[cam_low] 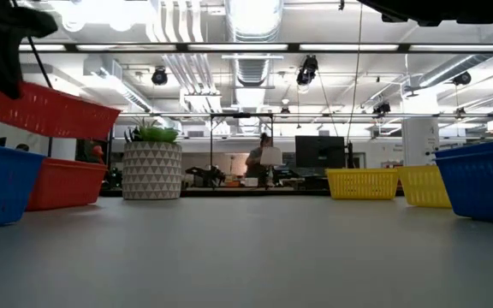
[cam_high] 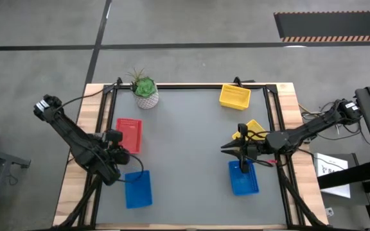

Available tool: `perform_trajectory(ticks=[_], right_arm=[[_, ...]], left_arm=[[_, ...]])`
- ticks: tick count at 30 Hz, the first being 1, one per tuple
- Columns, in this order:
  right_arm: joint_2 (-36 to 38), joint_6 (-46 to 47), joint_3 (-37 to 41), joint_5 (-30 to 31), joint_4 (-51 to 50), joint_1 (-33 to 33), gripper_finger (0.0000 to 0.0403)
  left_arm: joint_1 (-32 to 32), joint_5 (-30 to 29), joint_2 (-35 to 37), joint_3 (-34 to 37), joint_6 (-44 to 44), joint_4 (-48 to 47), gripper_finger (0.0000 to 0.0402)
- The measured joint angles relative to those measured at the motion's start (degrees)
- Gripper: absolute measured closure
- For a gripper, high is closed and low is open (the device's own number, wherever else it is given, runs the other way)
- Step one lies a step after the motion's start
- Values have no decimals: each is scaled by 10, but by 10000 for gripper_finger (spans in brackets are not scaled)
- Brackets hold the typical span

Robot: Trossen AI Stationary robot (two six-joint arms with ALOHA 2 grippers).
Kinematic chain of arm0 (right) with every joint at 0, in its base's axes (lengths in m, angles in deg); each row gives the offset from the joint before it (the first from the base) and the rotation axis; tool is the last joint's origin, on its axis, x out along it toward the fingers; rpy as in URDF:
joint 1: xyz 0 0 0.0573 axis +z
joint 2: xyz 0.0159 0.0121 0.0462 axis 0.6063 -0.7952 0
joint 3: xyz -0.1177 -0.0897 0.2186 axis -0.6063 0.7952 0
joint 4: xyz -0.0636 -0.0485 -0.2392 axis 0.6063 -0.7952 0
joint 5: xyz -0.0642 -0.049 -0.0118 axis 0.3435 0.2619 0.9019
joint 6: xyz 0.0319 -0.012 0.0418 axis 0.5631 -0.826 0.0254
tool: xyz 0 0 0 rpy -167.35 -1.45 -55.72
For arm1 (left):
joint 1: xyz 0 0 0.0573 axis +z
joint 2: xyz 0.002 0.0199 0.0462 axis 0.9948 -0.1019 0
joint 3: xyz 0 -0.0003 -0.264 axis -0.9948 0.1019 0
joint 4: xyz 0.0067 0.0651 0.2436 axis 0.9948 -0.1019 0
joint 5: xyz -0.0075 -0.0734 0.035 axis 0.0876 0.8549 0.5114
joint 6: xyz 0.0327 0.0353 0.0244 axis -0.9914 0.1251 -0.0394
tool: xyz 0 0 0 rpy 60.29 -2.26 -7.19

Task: Stack baskets by color
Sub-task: Stack the bottom red bin on top of the top red bin

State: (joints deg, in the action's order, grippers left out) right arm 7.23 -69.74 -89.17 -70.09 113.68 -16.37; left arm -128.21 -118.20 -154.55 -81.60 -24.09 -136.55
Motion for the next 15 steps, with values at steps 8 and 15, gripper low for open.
perform_trajectory(ticks=[8,15], right_arm=[[-2,0,0,0,0,0,349],[-3,0,0,0,0,0,349]], left_arm=[[1,6,41,59,38,9,402],[1,11,45,89,37,46,402]])
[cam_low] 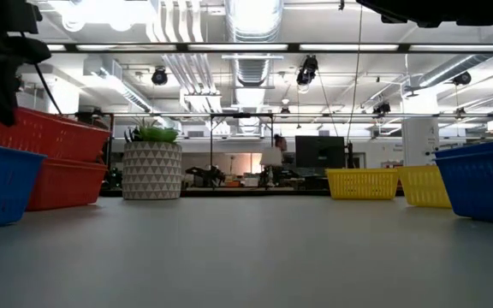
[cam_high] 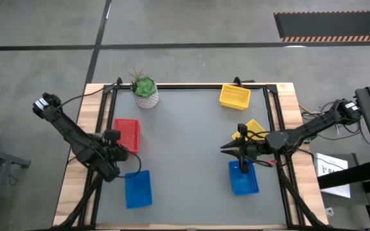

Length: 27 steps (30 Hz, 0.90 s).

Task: Stack baskets by color
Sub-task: Stack the bottom red bin on top of the top red bin, then stack the left blue bin on top of the right blue bin

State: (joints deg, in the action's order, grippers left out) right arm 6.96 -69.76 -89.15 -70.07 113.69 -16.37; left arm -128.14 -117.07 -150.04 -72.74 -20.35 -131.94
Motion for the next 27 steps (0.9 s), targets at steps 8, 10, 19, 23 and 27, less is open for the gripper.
perform_trajectory(ticks=[8,10,19,23,27], right_arm=[[0,0,0,0,0,0,349],[0,0,0,0,0,0,349],[0,0,0,0,0,0,349],[0,4,0,0,0,0,349],[0,5,0,0,0,0,349]], left_arm=[[0,7,-25,18,0,5,400],[0,6,-29,23,0,13,393],[0,7,-32,23,0,29,330],[0,8,-32,7,0,29,316],[1,5,-32,-22,0,31,315]])
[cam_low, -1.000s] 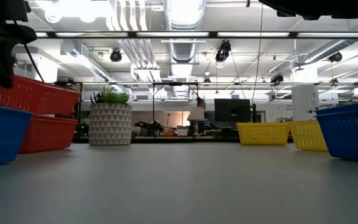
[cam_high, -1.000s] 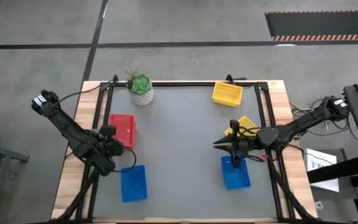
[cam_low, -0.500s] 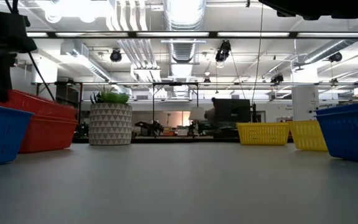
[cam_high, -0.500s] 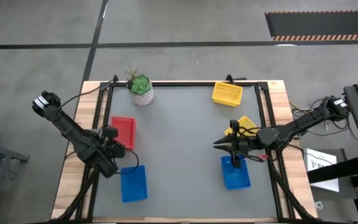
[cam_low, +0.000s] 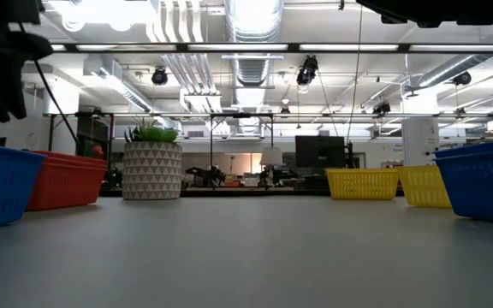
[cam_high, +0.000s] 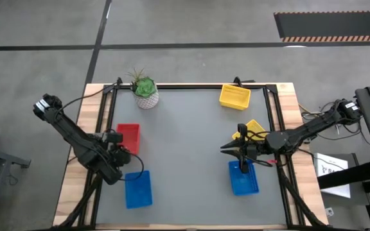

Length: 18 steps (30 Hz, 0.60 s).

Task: Stack baskets by color
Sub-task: Stack the left blue bin on top of the right blue bin

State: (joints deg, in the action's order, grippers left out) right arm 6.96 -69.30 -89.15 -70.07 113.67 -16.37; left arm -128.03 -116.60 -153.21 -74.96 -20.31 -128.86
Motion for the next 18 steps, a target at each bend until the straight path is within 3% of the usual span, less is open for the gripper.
perform_trajectory(ticks=[10,18], right_arm=[[0,3,0,0,0,0,349],[0,16,0,0,0,0,349]], left_arm=[[7,-183,-29,-81,-34,120,314],[28,-197,-67,-88,-205,352,316]])
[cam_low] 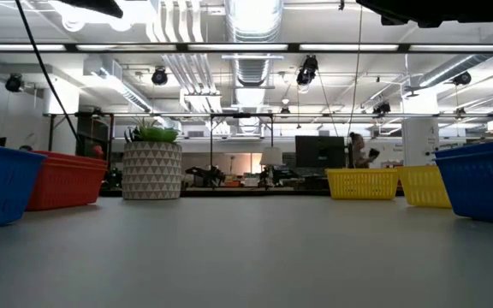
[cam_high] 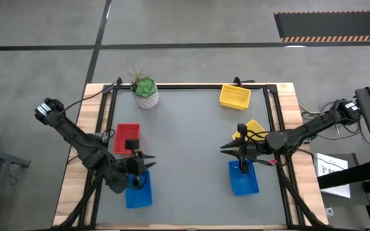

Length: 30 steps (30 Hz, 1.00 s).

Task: Stack baskets by color
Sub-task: Stack the left blue bin on top of the right blue bin

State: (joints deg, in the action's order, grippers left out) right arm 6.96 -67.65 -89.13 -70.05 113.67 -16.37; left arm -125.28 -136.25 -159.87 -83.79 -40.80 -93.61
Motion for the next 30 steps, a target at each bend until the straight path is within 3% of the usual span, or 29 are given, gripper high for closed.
perform_trajectory(ticks=[10,14,20,30], right_arm=[[0,75,-4,1,2,0,349],[0,131,-15,0,-36,2,349],[-11,276,-96,-3,-262,12,349],[-108,418,-255,-5,-605,50,349]], left_arm=[[40,25,-41,1,-121,142,316],[65,68,-54,2,-151,160,316],[91,94,-74,3,-160,160,316],[104,95,-87,3,-155,161,316]])
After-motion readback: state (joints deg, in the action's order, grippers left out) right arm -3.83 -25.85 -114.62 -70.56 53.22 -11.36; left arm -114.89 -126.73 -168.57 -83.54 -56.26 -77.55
